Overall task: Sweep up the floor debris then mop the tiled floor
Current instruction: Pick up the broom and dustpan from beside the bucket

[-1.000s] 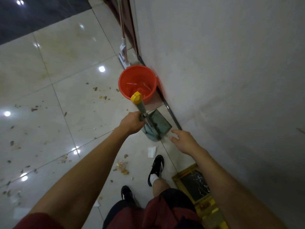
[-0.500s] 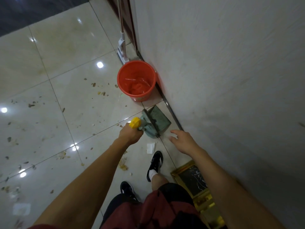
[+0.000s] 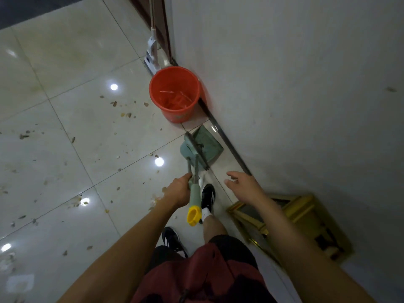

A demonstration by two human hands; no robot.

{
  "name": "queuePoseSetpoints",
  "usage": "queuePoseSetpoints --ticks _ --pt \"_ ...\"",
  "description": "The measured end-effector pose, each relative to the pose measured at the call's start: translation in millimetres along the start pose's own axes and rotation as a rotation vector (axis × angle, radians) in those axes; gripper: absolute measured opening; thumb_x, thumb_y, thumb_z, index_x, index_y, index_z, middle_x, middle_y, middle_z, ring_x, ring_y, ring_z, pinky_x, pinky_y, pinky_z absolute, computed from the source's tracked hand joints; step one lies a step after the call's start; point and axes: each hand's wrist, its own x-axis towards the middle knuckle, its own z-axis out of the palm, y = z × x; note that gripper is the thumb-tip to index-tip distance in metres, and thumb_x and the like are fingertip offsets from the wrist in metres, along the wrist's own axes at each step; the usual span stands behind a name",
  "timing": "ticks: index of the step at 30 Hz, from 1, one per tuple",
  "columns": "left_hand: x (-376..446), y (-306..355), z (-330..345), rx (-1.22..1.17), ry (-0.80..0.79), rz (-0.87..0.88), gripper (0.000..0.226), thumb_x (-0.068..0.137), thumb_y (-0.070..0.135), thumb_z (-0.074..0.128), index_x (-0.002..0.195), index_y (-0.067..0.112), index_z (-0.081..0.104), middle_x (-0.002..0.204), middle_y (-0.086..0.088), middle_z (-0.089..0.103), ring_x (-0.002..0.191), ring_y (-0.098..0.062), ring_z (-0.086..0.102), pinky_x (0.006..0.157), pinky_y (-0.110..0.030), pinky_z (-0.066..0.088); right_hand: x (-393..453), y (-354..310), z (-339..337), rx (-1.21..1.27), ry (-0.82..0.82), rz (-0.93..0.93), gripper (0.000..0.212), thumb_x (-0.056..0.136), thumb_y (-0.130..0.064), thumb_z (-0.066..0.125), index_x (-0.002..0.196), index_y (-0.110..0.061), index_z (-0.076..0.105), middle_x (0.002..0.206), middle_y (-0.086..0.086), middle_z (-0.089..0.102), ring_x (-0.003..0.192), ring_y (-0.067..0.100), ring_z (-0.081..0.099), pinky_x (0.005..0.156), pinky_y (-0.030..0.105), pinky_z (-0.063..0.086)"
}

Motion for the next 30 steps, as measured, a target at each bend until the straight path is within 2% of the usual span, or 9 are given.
queuePoseSetpoints --ticks 7,12,16,19,21,23,24,27,30 --pt "-55 -52 62 0.000 -0.052 0.041 0.063 0.095 0.031 0.063 0.152 0.025 0.037 0.114 -0.016 0.066 0.094 -0.034 0.065 0.068 -0.034 0.047 -72 3 73 0.107 0.045 0.034 0.039 0.098 -0.028 0.055 0.135 -0.016 0.060 0.132 0.005 0.062 0.123 0.020 0.057 0.091 0.025 0.041" --pt "-80 -76 95 0.013 -0.102 0.025 0.073 0.095 0.024 0.059 0.159 0.027 0.025 0.119 -0.020 0.064 0.102 -0.039 0.063 0.083 -0.046 0.056 -95 9 110 0.165 0.027 0.056 0.045 0.097 -0.032 0.055 0.140 -0.020 0.057 0.138 0.002 0.058 0.125 0.016 0.054 0.096 0.023 0.038" --pt "-86 -83 116 -0.001 -0.092 0.021 0.072 0.096 0.026 0.060 0.159 0.025 0.025 0.121 -0.019 0.063 0.103 -0.038 0.063 0.085 -0.049 0.055 -99 15 139 0.261 -0.023 0.150 0.049 0.093 -0.033 0.060 0.140 -0.019 0.056 0.123 0.005 0.066 0.109 0.019 0.064 0.094 0.036 0.054" --pt "-89 -81 129 0.012 -0.102 0.015 0.075 0.096 0.028 0.060 0.160 0.024 0.021 0.127 -0.018 0.060 0.107 -0.036 0.062 0.087 -0.048 0.054 -101 22 158 0.359 -0.081 0.234 0.053 0.089 -0.030 0.064 0.140 -0.020 0.054 0.104 0.002 0.069 0.088 0.021 0.070 0.079 0.045 0.062" --pt "-90 -78 137 0.023 -0.112 0.033 0.077 0.096 0.026 0.060 0.161 0.023 0.019 0.129 -0.018 0.058 0.109 -0.037 0.061 0.088 -0.048 0.054 -102 29 166 0.308 -0.087 0.234 0.056 0.089 -0.031 0.063 0.143 -0.021 0.051 0.111 0.001 0.067 0.092 0.018 0.068 0.080 0.042 0.062" --pt "-88 -73 142 0.024 -0.106 0.052 0.079 0.095 0.026 0.061 0.161 0.022 0.018 0.127 -0.019 0.058 0.109 -0.039 0.060 0.087 -0.049 0.054 -103 36 169 0.299 -0.092 0.266 0.056 0.091 -0.032 0.059 0.145 -0.022 0.048 0.125 0.008 0.063 0.103 0.026 0.066 0.086 0.046 0.059" --pt "-87 -69 144 0.021 -0.100 0.057 0.079 0.094 0.026 0.061 0.161 0.022 0.019 0.125 -0.020 0.058 0.107 -0.039 0.060 0.086 -0.048 0.054 -104 39 170 0.372 -0.109 0.303 0.052 0.092 -0.030 0.057 0.143 -0.021 0.049 0.124 0.012 0.062 0.101 0.031 0.067 0.085 0.049 0.058" --pt "-82 -62 147 0.059 -0.085 0.071 0.076 0.094 0.026 0.060 0.159 0.024 0.023 0.123 -0.017 0.057 0.101 -0.037 0.061 0.081 -0.046 0.054 -108 40 168 0.756 -0.192 0.475 0.031 0.096 -0.017 0.046 0.125 -0.012 0.055 0.088 0.020 0.063 0.059 0.030 0.064 0.055 0.040 0.056" --pt "-78 -55 148 0.162 -0.088 0.109 0.073 0.094 0.027 0.057 0.159 0.024 0.023 0.123 -0.016 0.057 0.097 -0.037 0.062 0.075 -0.044 0.054 -109 42 162 0.884 -0.181 0.539 0.023 0.098 -0.012 0.044 0.116 -0.011 0.059 0.073 0.016 0.063 0.042 0.017 0.051 0.041 0.025 0.043"
